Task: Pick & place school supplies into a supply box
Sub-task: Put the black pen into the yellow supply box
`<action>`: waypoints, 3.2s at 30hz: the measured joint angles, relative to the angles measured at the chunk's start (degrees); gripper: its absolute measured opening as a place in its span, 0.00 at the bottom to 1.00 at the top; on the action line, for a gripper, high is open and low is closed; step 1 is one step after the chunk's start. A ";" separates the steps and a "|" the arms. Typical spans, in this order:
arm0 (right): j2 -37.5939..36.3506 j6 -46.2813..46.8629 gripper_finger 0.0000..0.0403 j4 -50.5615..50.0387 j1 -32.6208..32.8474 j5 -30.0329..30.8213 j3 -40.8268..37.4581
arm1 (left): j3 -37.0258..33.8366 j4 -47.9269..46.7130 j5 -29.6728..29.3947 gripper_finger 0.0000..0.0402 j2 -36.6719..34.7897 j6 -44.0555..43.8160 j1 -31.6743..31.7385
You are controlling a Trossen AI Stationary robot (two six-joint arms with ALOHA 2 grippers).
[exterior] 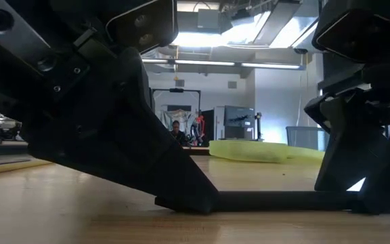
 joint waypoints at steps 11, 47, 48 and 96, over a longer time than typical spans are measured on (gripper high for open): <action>0.36 -3.09 0.30 -1.64 -0.15 -0.77 0.13 | -0.07 0.61 -0.56 0.06 0.07 0.39 0.50; -3.81 -0.32 0.10 -4.91 -0.13 -1.48 -0.39 | -0.17 -14.50 1.18 0.17 -11.54 4.03 -0.81; -4.32 -0.37 0.09 -5.79 -0.11 -1.25 -0.43 | -0.15 -16.60 1.16 0.17 -12.38 3.51 -1.10; -17.42 -2.48 0.11 -25.71 -55.73 -2.39 -0.28 | -0.04 -59.00 4.15 0.17 -19.50 -47.73 -6.58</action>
